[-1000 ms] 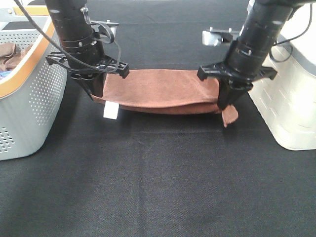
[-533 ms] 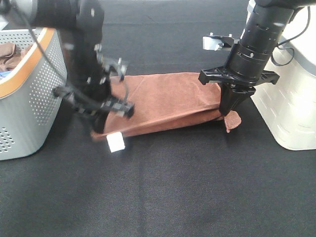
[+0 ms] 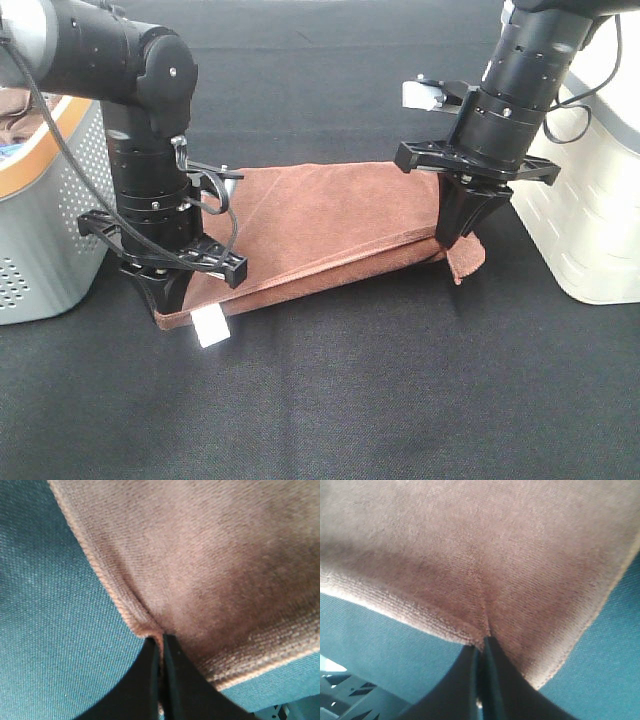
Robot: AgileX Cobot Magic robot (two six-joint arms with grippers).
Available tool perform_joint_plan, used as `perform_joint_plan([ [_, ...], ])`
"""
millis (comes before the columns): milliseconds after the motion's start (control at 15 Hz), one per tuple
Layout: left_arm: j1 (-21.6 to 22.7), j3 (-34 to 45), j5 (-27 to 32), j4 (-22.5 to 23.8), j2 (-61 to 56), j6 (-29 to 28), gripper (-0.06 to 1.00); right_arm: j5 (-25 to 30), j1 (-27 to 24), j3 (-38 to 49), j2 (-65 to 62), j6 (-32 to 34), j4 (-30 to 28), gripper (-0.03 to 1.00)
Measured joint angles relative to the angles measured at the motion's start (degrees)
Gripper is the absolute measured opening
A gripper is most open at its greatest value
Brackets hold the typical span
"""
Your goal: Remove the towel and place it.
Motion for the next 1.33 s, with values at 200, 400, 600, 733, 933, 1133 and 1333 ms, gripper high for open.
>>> perform_joint_plan([
  [200,0.0,0.0,0.0,0.2,0.0,0.3,0.0,-0.2,0.0,4.6,0.0,-0.5,0.2,0.0],
  [400,0.0,0.0,0.0,0.2,0.0,0.8,0.0,-1.1,0.0,6.5,0.0,-0.5,0.3,0.0],
  [600,0.0,0.1,0.2,1.0,0.0,1.1,0.0,-3.4,0.0,8.9,0.0,-0.7,0.1,0.1],
  [733,0.0,0.3,0.9,2.0,0.0,1.4,0.0,-4.0,-0.1,9.1,0.0,-0.7,-0.7,0.31],
  [933,0.0,0.5,1.1,2.7,0.0,1.8,0.3,-2.5,-0.1,9.1,0.0,-1.0,-0.9,0.79],
  [1133,0.0,0.5,1.3,2.7,0.0,2.3,0.57,-1.1,-0.1,9.1,0.0,-1.0,-0.7,0.82],
  [1333,0.0,0.5,1.4,2.7,-1.2,2.7,0.71,-0.6,-0.1,9.1,0.0,-2.2,2.8,0.83],
])
